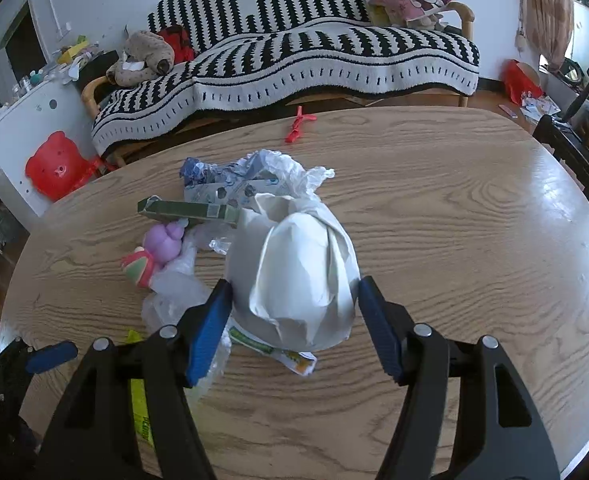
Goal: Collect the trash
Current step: 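Grasp the yellow-green snack bag with the left tool while the right tool grasps the white paper bag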
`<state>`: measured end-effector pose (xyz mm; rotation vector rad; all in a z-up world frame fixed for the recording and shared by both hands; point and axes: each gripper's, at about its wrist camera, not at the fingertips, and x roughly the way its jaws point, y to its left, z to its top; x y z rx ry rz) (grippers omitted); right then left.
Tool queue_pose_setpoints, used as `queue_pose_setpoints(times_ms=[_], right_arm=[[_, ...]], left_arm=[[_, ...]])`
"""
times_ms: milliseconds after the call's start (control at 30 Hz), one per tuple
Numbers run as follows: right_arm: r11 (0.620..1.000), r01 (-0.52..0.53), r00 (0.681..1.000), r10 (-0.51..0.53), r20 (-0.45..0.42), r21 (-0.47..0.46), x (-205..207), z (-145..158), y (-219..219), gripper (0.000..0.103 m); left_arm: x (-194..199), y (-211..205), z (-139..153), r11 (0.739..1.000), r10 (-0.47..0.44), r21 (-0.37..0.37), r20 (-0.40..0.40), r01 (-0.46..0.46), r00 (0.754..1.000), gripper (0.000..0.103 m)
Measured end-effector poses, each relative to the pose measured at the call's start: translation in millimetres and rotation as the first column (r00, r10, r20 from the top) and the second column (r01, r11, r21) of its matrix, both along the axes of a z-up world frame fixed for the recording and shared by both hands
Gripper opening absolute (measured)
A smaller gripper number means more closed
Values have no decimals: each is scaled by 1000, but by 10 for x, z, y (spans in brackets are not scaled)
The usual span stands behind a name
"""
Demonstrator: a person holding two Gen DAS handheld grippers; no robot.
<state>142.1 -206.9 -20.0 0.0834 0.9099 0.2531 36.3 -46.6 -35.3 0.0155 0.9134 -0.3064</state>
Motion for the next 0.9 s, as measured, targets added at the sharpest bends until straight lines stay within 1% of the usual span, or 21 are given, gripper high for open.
queue_pose_setpoints(times_ms=[100,167,300,333,367,400,433,467,500,567,633,767,833,900], right_arm=[[1000,5,1000,-5,-1,5,-13,1,-28,64],[1000,7,1000,-7,-2,7,-18,5,-32,65],[1000,5,1000,-5,-4,4,-19,6,-38,65],[1000,5,1000,-5,-5,2,-21,9,-39,65],[1000,5,1000,-5,-5,1,-25,10,-44,65],[1000,5,1000,-5,-5,0,-35,14,-53,65],[1000,4,1000,-4,-4,0,-35,14,-49,65],[1000,4,1000,-4,-3,-2,-49,23,-63,65],[1000,3,1000,-3,-1,-4,-61,28,-72,65],[1000,4,1000,-4,0,-6,-71,32,-81,65],[1000,7,1000,-7,2,-7,-99,37,-115,65],[1000,22,1000,-22,3,4,-142,66,-198,65],[1000,28,1000,-28,7,10,-172,83,-223,65],[999,29,1000,-29,11,16,-199,111,-253,65]], left_arm=[[125,-31,-87,1000,19,-16,-46,-20,999,97],[175,-41,-126,999,30,-34,-57,-32,998,97],[249,-121,-211,998,36,-42,-81,-39,996,96],[245,-132,-209,998,33,-45,-78,-36,996,84],[236,-148,-201,999,28,-42,-76,-31,997,82],[218,-158,-172,999,28,-35,-66,-31,997,76],[204,-162,-149,999,28,-28,-64,-30,998,66],[188,-156,-128,999,27,-26,-68,-29,997,65],[166,-136,-100,999,30,-31,-75,-33,997,61],[130,-119,-60,999,31,-34,-82,-34,996,57],[95,-107,-33,999,30,-18,-80,-31,996,53],[47,-41,50,999,38,7,-59,-38,998,52],[28,51,142,998,58,-5,-37,-58,998,52],[26,178,239,997,73,-36,-25,-74,997,52]])
